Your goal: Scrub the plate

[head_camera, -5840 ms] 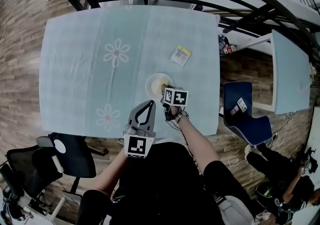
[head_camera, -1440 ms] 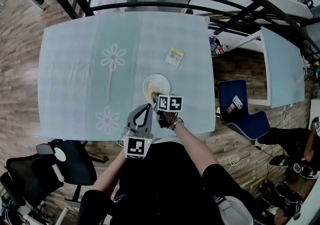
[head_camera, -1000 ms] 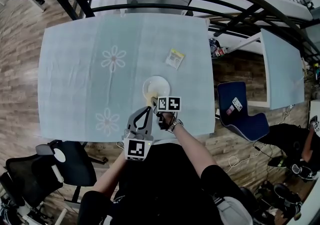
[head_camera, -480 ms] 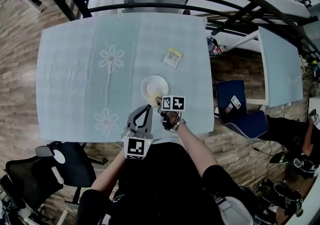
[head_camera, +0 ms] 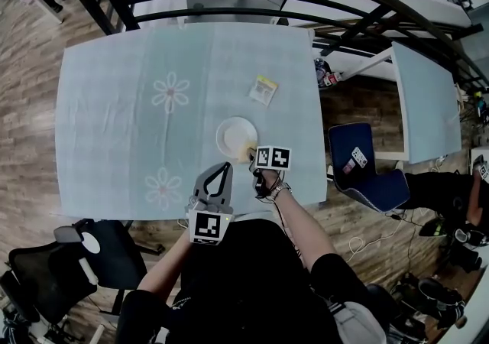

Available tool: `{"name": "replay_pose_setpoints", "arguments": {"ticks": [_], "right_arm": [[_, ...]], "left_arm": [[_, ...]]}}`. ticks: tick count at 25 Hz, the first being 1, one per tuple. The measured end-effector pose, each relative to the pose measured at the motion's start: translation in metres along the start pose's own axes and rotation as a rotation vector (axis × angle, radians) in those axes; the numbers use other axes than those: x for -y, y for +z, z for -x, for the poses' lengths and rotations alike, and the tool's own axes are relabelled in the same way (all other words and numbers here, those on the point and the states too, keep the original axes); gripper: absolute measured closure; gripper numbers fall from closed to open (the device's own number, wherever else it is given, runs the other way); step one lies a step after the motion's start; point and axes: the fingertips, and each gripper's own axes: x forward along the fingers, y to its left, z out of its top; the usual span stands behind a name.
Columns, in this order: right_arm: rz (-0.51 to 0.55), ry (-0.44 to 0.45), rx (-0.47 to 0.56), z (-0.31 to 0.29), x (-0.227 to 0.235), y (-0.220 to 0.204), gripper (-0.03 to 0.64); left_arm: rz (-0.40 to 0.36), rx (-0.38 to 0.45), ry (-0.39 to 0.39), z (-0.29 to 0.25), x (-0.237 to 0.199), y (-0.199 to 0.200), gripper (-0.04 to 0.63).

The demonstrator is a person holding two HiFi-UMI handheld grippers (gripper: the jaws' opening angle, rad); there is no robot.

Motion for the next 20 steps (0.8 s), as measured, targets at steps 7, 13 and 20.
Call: {"name": "replay_pose_setpoints", "arguments": {"ticks": [7,13,20], "right_arm": [[-0.007,-0.06,0.027,0.006,0.008,0.0,0.565],[-0.005,-0.129,0.074,0.015,0.017,0.007,0.565],[0.098,-0.222,0.24,0.039,0.015,0.013,0.563]], "left_arm": [[-0.004,-0.001,0.008,0.007,-0.003,-0.004,0.584],[-0.008,0.002,0.012,0.013,-0.003,-0.003,0.584],[0.006,-0.003,-0.014,0.023,0.007,-0.01,0.584]]}}
